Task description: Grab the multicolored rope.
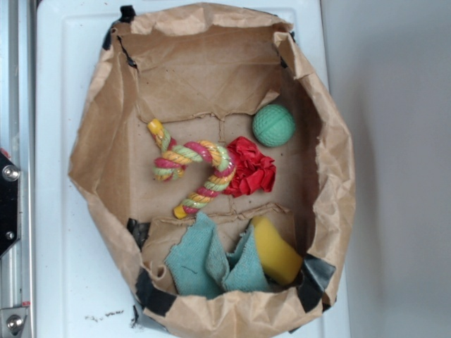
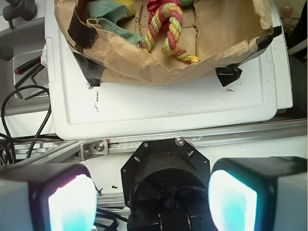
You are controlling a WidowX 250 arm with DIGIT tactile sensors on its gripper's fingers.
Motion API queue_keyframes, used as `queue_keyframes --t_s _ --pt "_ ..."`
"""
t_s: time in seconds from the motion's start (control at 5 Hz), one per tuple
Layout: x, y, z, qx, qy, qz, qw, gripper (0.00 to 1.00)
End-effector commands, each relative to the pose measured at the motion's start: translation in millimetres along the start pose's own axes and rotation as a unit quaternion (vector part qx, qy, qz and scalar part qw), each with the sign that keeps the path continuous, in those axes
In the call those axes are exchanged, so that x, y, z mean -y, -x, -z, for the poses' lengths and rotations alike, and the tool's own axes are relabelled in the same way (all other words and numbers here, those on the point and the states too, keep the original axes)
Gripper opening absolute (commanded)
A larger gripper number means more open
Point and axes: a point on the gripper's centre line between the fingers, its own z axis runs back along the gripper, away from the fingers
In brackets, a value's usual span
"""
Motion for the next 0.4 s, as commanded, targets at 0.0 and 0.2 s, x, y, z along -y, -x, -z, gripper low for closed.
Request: queue_keyframes --t_s 0.0,0.2 --pt "0 0 0 0.0 0.0 0.0 1.0 1.0" --pt "8 -39 2 0.019 0.006 -0.004 1.0 1.0"
